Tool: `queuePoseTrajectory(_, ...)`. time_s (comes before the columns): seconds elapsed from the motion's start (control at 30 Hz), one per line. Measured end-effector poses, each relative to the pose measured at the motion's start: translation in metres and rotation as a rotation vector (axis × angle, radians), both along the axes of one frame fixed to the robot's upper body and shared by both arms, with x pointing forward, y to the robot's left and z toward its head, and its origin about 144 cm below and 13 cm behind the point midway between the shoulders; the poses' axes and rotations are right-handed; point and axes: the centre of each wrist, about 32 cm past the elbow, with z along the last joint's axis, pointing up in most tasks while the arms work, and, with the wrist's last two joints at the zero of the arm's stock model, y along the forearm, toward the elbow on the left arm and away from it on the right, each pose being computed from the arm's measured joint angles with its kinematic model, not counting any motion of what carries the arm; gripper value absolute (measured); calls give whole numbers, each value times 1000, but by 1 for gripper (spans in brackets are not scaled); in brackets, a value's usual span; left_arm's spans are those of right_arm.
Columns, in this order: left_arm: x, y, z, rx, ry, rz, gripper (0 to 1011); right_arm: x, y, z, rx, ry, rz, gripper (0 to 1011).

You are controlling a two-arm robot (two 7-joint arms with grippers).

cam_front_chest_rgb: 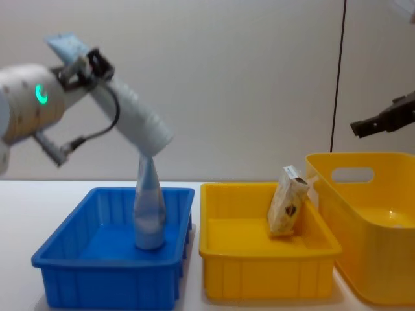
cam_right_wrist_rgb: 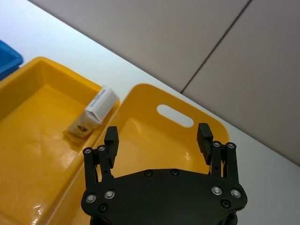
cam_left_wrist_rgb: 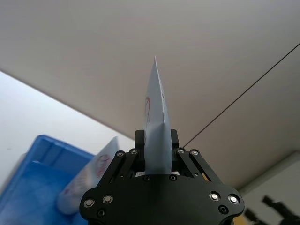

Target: Bimanual collaborative sorting of washing and personal care products

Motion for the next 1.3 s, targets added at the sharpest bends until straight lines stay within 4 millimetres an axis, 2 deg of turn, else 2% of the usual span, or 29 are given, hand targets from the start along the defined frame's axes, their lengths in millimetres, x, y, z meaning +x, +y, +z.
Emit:
queuePoseTrajectory(0.23,-4,-8,32,-104,-48,-45,253,2,0,5,-10,2,89,1004)
queuePoseTrajectory(0.47,-6,-12,48,-143,-80,-72,253,5,0,11,-19,12,189,1003)
queuePoseTrajectory(0.87,-7,-19,61,-159,-109,-101,253,8,4,16,-13,-10,298,1004)
queuePoseTrajectory(1.3,-2,-28,60,-142,-135,-88,253,8,29,31,17,-108,404,1004)
